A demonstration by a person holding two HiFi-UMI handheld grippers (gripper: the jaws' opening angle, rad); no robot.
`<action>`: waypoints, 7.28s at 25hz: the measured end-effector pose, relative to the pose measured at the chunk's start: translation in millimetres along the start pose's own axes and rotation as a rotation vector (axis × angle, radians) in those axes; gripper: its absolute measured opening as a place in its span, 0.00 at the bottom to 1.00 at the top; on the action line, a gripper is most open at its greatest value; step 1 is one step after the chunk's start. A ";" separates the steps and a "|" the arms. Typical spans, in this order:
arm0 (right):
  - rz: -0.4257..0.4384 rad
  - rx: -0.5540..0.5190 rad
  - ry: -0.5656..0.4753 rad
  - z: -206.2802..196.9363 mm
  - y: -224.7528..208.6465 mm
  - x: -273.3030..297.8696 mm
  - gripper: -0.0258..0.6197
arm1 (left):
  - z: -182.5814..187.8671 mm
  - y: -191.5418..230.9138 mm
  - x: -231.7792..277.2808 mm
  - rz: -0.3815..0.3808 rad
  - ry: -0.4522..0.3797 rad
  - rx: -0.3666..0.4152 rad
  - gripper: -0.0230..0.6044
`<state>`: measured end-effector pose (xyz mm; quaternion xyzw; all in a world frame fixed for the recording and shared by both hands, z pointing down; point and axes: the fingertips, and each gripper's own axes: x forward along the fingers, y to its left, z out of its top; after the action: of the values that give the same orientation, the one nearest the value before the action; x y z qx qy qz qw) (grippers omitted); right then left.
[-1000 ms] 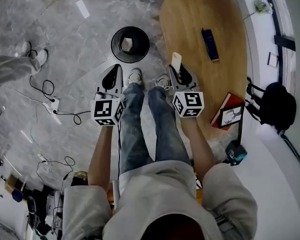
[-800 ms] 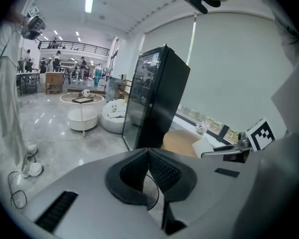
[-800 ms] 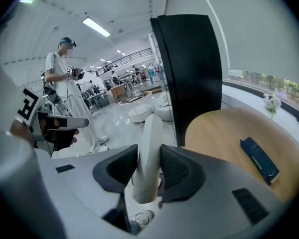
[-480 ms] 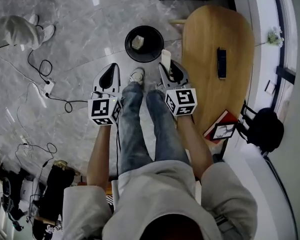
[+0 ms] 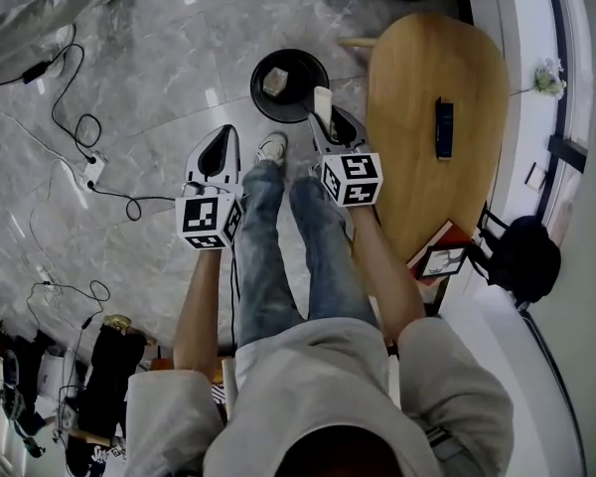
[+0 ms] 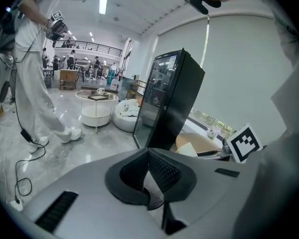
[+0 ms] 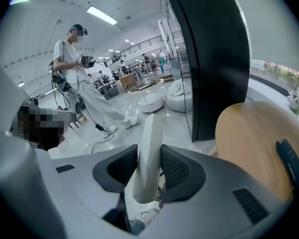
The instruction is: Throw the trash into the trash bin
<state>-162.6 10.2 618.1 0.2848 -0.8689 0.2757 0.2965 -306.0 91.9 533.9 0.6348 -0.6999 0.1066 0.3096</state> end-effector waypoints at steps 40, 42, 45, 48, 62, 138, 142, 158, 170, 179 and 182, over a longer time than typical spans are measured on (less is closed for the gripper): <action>-0.088 0.060 -0.059 -17.3 -21.9 -38.6 0.09 | 4.9 -24.8 24.6 -0.120 0.052 0.071 0.07; -0.118 0.083 -0.077 -17.5 -35.3 -52.8 0.09 | 5.5 -36.2 29.9 -0.141 0.061 0.086 0.07; -0.169 0.126 -0.088 -28.6 -64.5 -76.6 0.09 | 3.8 -65.2 38.4 -0.184 0.074 0.116 0.07; -0.238 0.175 -0.108 -41.9 -93.1 -102.1 0.09 | 3.4 -98.3 48.8 -0.252 0.089 0.163 0.07; -0.458 0.368 -0.175 -98.7 -192.9 -206.9 0.09 | -8.3 -250.7 98.2 -0.489 0.152 0.323 0.07; -0.386 0.188 -0.111 -84.9 -225.5 -201.5 0.38 | -23.0 -274.1 115.2 -0.491 0.193 0.327 0.07; -0.375 0.164 -0.159 -73.5 -190.3 -211.1 0.38 | -21.5 -265.5 109.4 -0.482 0.184 0.323 0.07; -0.236 0.039 -0.186 -13.1 -101.9 -160.2 0.38 | 0.7 -165.8 74.6 -0.321 0.110 0.213 0.07; -0.050 -0.101 -0.140 20.5 -6.5 -79.6 0.38 | 7.4 -48.4 31.6 -0.146 0.051 0.102 0.07; -0.026 -0.021 0.113 -44.3 -3.4 9.0 0.38 | 0.3 3.4 12.6 -0.072 0.039 0.039 0.07; -0.034 0.009 0.227 -72.6 -14.2 38.0 0.38 | -3.2 8.3 9.4 -0.065 0.041 0.033 0.07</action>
<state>-152.5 34.9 696.9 0.2677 -0.8236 0.3052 0.3961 -313.1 87.3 543.8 0.6598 -0.6705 0.1211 0.3168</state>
